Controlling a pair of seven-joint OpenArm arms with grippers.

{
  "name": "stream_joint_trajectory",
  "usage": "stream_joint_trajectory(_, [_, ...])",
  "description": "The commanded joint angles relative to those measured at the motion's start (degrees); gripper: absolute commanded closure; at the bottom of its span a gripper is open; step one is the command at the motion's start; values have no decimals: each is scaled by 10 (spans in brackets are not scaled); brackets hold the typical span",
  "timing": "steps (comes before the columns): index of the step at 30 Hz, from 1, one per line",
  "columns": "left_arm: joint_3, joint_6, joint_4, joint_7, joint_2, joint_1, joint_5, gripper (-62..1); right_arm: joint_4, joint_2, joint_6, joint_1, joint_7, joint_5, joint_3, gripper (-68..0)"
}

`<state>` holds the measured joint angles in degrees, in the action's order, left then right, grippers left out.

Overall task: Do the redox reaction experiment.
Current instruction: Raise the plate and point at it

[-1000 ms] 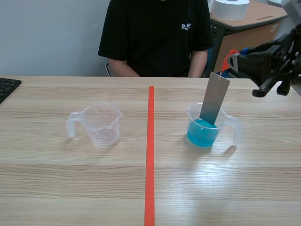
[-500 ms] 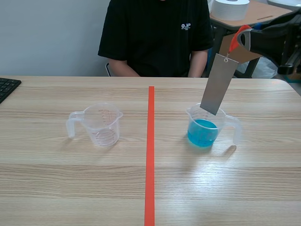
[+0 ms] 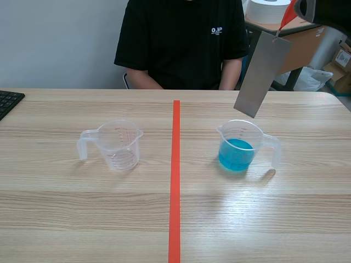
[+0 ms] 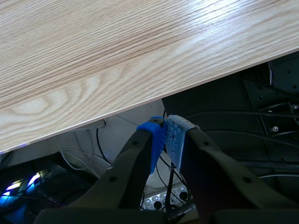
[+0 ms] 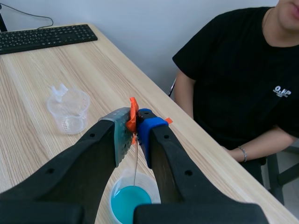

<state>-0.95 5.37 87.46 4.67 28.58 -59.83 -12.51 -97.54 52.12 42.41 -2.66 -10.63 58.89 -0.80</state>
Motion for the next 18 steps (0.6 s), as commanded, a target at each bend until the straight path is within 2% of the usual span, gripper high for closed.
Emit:
stream_joint_trajectory(1, [-4, -2, 3, 6, -3, -3, -2, -47, -10, 17, 3, -9, 4, 16, 12, -16])
stream_joint_trajectory(10, [-4, -2, 3, 6, -3, -3, -2, -47, -15, 40, 3, -9, -7, 48, 25, -16])
stream_joint_trajectory(18, [-4, -5, 3, 7, 0, -3, -2, -47, -15, 42, 3, -9, -9, 48, 27, -15])
